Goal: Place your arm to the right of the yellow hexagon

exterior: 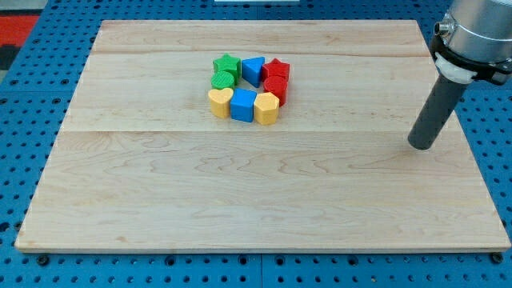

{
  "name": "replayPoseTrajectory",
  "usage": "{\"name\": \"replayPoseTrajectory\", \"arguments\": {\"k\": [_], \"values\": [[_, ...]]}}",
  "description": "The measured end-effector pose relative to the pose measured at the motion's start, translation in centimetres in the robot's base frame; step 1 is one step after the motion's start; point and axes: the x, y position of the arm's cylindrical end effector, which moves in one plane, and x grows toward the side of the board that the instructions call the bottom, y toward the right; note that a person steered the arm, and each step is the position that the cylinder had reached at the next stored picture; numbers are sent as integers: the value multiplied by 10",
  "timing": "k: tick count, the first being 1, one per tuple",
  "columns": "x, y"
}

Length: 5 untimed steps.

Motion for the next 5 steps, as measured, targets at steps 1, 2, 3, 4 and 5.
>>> {"name": "replayPoseTrajectory", "arguments": {"k": [1, 2, 3, 4, 5], "values": [[2, 0], [6, 45], [-26, 65], [-75, 23], [-98, -45]]}}
